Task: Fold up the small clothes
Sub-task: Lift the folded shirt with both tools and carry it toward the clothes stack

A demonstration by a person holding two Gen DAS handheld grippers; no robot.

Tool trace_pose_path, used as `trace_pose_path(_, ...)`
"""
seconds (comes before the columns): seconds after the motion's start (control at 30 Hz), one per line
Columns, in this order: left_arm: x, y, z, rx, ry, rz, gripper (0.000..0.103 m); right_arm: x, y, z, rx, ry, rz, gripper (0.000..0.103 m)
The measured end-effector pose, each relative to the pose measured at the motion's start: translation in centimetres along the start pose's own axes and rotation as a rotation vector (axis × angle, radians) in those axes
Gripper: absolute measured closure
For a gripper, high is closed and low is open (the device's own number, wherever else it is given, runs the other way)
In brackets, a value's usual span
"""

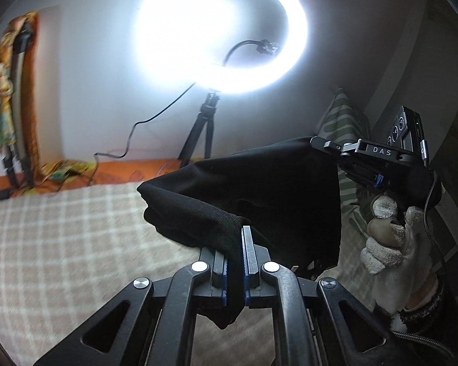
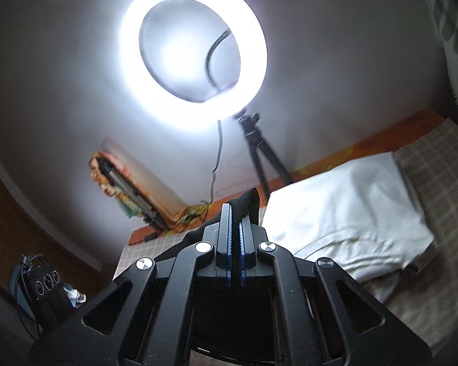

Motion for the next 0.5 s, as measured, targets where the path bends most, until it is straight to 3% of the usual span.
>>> trace_pose_path(0.3, -6.8, 2.2, -2.0, -0.056, -0.019, -0.014, 0.099, -1.2, 5.6, -5.3, 0.033, -0.102, -0.065, 0.098)
trace_pose_path(0.5, -11.4, 2.8, -2.2, -0.065, -0.024, -0.014, 0.099, -3.6, 7.3, -8.1, 0.058, -0.143, -0.068, 0.098)
Point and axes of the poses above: each gripper's, at about its wrist camera, not at the fingertips, and x roughly against the way its jaws point, z to its left, y to its top, the point moved 10 cm from there along -x, roughly the way its jaws point, and after that the axes turned 11 degrees about -z, right-handed, at the moved point
